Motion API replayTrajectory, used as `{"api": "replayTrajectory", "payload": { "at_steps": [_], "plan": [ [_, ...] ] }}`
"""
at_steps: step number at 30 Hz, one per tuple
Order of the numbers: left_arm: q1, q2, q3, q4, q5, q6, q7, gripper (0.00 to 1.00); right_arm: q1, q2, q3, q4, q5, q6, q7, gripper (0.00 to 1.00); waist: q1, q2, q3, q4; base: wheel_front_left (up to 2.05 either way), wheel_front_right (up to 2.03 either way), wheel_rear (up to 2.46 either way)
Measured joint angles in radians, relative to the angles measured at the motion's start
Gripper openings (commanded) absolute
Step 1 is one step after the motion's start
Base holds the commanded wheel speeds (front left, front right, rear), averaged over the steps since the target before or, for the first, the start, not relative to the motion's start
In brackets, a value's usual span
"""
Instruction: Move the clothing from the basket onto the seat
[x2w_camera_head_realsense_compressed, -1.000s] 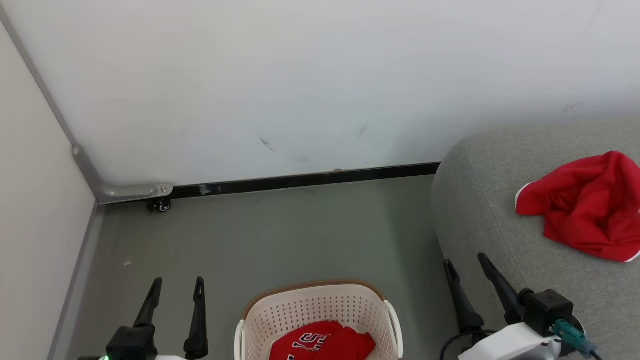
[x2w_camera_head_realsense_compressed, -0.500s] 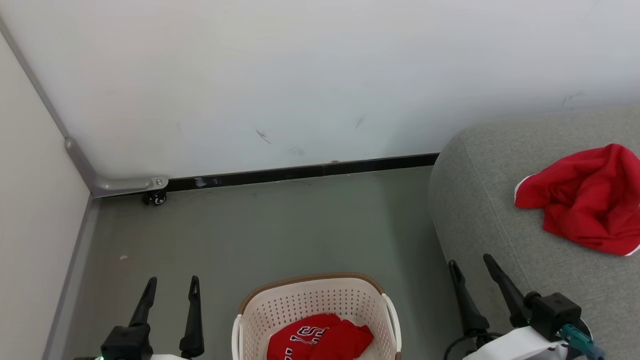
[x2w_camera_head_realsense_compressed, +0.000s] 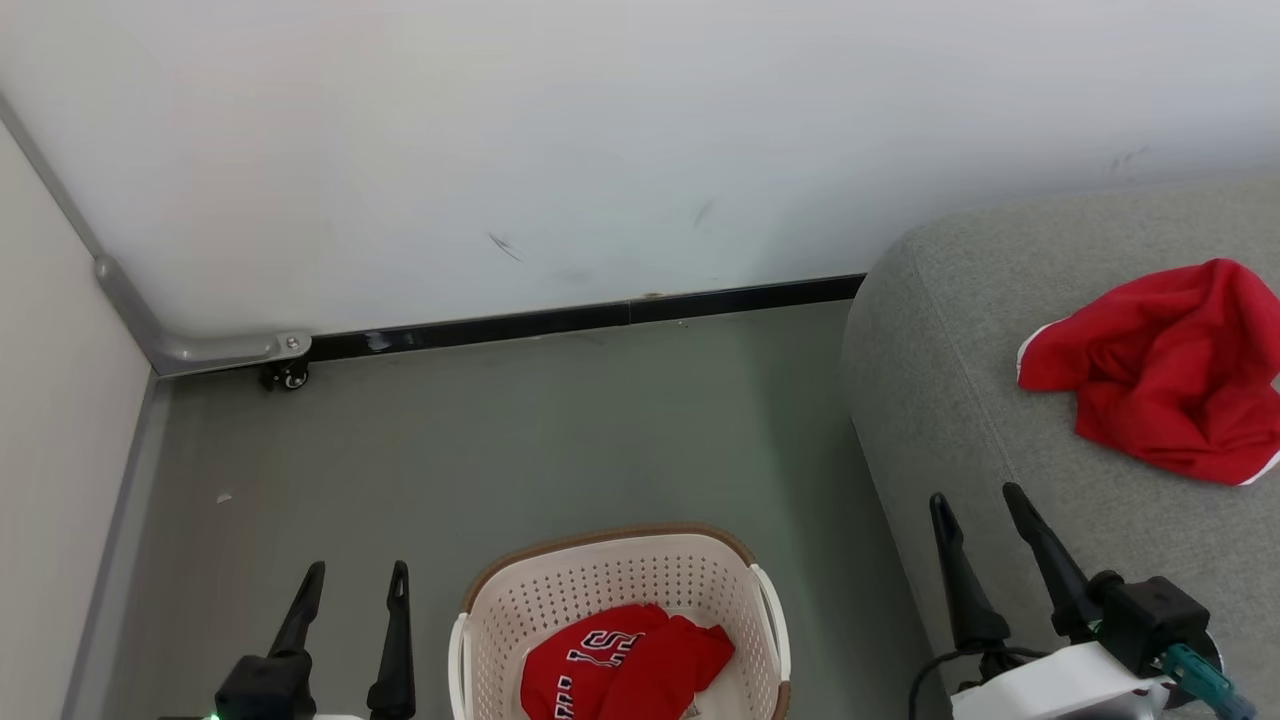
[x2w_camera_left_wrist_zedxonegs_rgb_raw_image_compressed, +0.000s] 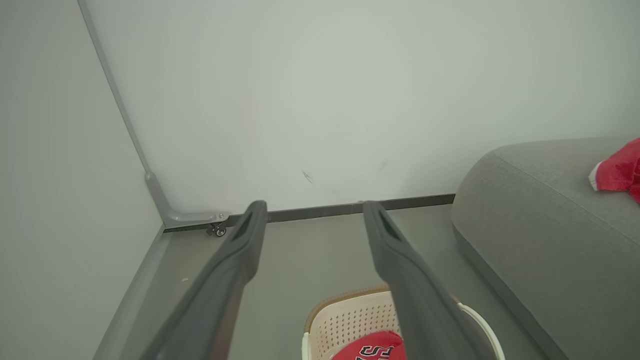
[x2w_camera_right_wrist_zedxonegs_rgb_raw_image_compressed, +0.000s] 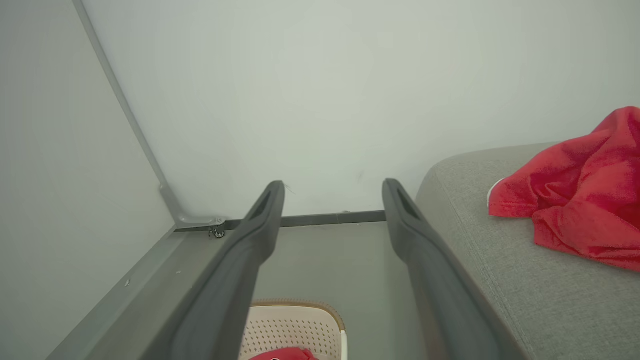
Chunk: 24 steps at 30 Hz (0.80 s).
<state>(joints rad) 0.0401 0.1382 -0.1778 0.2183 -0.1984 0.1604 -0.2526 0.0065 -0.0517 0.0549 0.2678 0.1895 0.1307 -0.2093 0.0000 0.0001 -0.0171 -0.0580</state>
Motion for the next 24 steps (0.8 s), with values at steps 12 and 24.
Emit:
{"api": "replayTrajectory", "payload": {
  "at_steps": [12, 24],
  "plan": [
    [-0.049, 0.014, -0.039, 0.051, 0.03, -0.039, 0.0, 1.0, 0.014, 0.002, -0.024, -0.1, -0.014, 0.0, 0.013, 1.0, 0.0, 0.0, 0.07, -0.037, 0.0, 0.0, 0.0],
    [-0.145, 0.023, -0.057, 0.119, 0.044, -0.064, 0.023, 1.0, 0.008, 0.004, -0.017, -0.186, -0.016, 0.0, 0.023, 1.0, 0.0, 0.0, 0.166, -0.085, 0.0, 0.0, 0.0]
  ]
}}
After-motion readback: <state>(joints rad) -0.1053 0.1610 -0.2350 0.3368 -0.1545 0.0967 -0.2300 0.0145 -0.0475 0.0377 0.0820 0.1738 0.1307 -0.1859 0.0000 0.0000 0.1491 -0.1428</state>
